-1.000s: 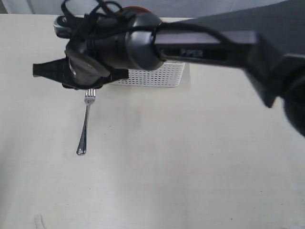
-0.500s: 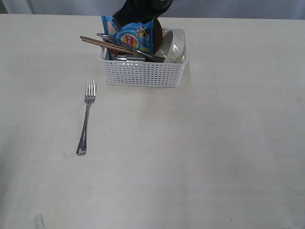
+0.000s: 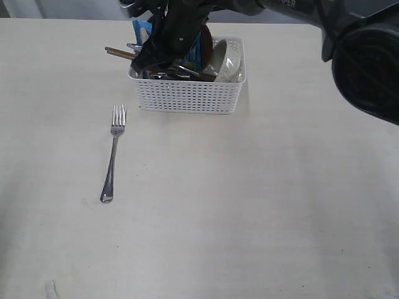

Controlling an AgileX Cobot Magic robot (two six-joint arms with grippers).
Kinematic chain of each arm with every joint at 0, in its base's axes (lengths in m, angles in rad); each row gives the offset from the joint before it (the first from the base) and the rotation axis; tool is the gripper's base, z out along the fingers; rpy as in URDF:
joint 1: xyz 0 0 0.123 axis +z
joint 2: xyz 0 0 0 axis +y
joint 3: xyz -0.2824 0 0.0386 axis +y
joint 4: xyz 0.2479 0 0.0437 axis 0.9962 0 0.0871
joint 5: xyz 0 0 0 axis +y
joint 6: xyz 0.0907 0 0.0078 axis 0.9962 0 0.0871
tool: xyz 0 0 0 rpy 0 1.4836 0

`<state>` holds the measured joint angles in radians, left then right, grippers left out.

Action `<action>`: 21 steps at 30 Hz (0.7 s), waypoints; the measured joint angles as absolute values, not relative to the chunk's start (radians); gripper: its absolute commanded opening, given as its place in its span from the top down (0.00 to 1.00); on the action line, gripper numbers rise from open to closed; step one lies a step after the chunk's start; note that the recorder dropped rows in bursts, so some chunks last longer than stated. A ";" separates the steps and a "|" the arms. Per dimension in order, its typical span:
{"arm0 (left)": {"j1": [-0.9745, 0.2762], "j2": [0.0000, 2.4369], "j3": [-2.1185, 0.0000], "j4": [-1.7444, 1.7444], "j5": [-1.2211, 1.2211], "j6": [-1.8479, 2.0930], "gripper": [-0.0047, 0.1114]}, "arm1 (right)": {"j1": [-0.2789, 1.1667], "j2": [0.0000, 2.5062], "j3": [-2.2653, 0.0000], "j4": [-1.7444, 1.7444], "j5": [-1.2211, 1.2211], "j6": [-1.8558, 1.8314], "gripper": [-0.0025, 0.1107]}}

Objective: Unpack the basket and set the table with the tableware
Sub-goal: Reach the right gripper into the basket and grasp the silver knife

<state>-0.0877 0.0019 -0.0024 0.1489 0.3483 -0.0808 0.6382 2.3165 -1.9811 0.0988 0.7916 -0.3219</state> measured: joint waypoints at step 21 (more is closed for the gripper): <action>-0.088 0.002 -0.002 0.149 0.348 -0.081 0.96 | 0.558 2.389 -2.008 0.275 0.752 -0.452 0.72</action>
<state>-0.0877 0.0019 -0.0024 0.1489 0.3483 -0.0808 0.5582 2.3888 -2.0079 0.2747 0.7523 -0.4520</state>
